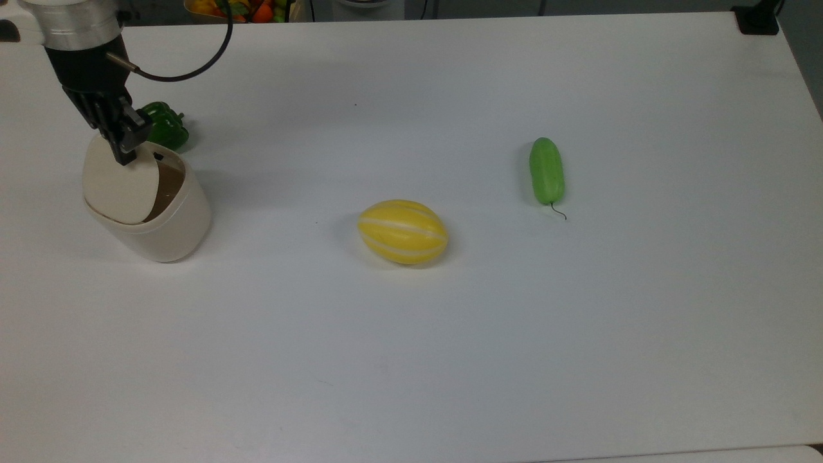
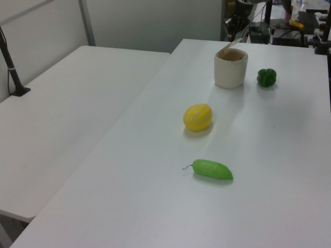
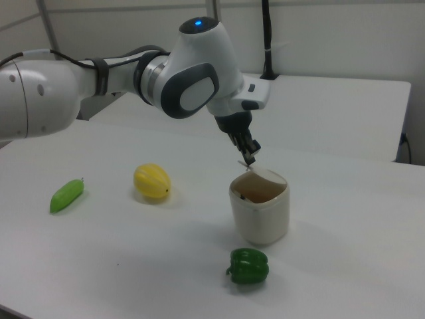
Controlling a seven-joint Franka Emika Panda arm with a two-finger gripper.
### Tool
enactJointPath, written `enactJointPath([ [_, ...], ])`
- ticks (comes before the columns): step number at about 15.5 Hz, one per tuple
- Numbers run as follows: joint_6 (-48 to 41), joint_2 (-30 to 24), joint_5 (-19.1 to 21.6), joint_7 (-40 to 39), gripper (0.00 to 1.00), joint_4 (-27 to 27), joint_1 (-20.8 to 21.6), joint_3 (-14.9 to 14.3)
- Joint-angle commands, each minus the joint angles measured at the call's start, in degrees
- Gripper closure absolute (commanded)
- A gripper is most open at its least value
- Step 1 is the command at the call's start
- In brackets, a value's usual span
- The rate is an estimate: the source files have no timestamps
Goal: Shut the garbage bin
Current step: 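Push the open flip lid down onto the bin with the gripper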
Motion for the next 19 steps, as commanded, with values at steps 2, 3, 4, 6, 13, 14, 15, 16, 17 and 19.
enactJointPath([
  [2, -2.8, 0.0, -0.4, -0.8, 0.95, -1.4, 1.8, -1.0],
  [3, -2.9, 0.5, -0.4, -0.8, 0.96, -1.7, 1.8, -1.0],
  [4, -2.9, 0.8, -0.5, -0.8, 0.96, -1.8, 1.9, -1.0],
  [6, -2.9, 1.0, -0.6, -0.8, 0.97, -2.5, 1.9, -0.9],
  [13, -2.9, 2.8, -0.8, -0.8, 0.99, -3.0, 2.2, -0.9],
  [14, -2.9, 3.3, -0.8, -0.7, 1.00, -3.0, 2.2, -1.0],
  [15, -2.9, 3.6, -0.8, -0.6, 1.00, -3.1, 2.1, -1.0],
  [16, -2.8, 3.8, -0.8, -0.4, 1.00, -3.4, 2.2, -0.9],
  [17, -2.8, 4.3, -0.7, -0.3, 1.00, -3.4, 2.3, -0.9],
  [19, -2.8, 4.3, -0.6, -0.1, 1.00, -3.4, 2.3, -0.9],
])
